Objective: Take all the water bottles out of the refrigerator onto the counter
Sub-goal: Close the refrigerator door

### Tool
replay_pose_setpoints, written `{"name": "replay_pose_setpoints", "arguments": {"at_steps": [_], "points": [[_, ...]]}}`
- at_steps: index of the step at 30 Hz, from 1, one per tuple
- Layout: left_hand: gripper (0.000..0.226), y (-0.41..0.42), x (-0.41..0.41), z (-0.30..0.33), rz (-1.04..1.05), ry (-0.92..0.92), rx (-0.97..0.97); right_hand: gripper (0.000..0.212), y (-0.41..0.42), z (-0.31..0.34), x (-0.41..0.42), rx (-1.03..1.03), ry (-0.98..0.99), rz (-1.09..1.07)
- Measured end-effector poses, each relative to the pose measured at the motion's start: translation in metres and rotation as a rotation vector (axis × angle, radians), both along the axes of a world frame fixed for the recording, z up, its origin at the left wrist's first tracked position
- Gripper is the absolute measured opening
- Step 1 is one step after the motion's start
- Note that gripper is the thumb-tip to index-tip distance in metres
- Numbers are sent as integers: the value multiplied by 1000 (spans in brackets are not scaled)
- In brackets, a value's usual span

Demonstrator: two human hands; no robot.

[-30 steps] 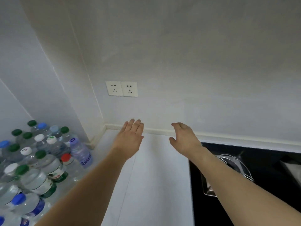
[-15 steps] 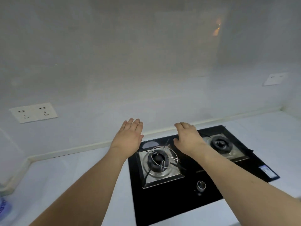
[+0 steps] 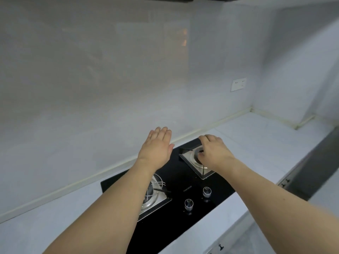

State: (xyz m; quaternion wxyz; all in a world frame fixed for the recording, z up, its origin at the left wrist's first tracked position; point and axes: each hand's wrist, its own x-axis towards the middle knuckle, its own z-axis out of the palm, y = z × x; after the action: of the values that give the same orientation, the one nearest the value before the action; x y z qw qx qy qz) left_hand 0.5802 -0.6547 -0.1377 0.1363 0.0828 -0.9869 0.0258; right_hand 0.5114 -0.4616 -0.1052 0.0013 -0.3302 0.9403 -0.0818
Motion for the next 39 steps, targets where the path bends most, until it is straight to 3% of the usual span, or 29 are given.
{"name": "replay_pose_setpoints", "arguments": {"at_steps": [5, 14, 21, 27, 39], "points": [[56, 33, -13, 4, -32, -5, 10, 54, 30, 5, -6, -53, 12, -23], [57, 131, -32, 18, -11, 51, -31, 56, 155, 7, -18, -40, 3, -63], [55, 234, -43, 19, -35, 105, 48, 57, 245, 7, -25, -35, -3, -93], [52, 267, -48, 14, -83, 99, 24, 58, 286, 8, -18, -53, -6, -141], [45, 364, -1, 23, -76, 192, 54, 57, 392, 20, 20, -149, 8, -115]]}}
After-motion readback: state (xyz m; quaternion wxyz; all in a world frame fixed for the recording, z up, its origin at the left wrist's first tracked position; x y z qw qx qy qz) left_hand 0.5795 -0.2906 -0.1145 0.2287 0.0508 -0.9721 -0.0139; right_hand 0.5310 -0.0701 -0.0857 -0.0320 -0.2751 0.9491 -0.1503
